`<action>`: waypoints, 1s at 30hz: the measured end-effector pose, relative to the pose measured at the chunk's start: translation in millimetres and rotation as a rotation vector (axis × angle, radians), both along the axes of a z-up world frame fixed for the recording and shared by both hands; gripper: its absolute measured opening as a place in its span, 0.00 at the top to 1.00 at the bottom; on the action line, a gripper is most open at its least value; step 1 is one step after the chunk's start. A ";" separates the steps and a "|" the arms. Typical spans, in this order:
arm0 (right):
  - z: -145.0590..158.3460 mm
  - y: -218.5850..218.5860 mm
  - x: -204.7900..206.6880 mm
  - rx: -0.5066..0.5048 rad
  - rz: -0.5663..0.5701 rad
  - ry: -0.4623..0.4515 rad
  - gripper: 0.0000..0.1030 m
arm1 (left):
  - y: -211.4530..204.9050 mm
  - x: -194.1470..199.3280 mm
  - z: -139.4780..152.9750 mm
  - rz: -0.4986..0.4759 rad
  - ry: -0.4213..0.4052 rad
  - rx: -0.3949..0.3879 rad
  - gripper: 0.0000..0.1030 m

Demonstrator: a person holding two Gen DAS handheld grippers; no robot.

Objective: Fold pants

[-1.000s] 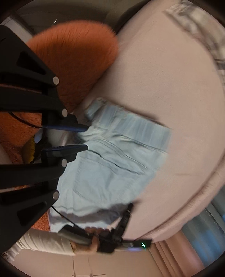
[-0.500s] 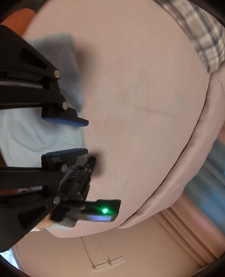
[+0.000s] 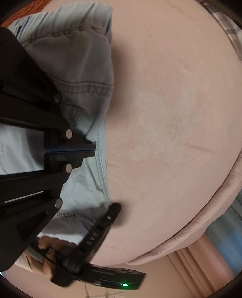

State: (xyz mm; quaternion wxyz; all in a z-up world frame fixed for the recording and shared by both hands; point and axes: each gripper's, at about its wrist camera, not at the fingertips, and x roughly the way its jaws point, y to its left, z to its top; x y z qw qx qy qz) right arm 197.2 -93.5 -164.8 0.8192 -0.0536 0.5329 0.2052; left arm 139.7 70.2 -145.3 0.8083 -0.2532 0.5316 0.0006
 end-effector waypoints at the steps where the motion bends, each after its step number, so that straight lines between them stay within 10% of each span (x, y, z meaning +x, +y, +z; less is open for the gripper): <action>1: 0.3 -1.1 0.1 0.004 0.000 0.001 1.00 | -2.4 -1.0 1.1 -0.004 -0.004 0.020 0.97; 14: 20.6 -10.5 -8.1 -0.056 -0.026 -0.047 1.00 | 21.3 -12.0 -11.2 0.066 0.001 -0.105 0.96; 18: 22.4 -14.9 -7.7 -0.071 -0.014 -0.023 0.75 | 19.0 -15.3 -7.3 0.052 -0.022 -0.078 0.96; 21: 12.1 -17.1 -4.2 -0.067 -0.017 0.029 0.74 | 19.4 -15.6 -8.1 0.058 -0.028 -0.088 0.96; 30: 13.1 -1.1 -1.8 -0.101 -0.024 -0.026 1.00 | 23.8 -23.1 -12.1 0.057 -0.046 -0.102 0.96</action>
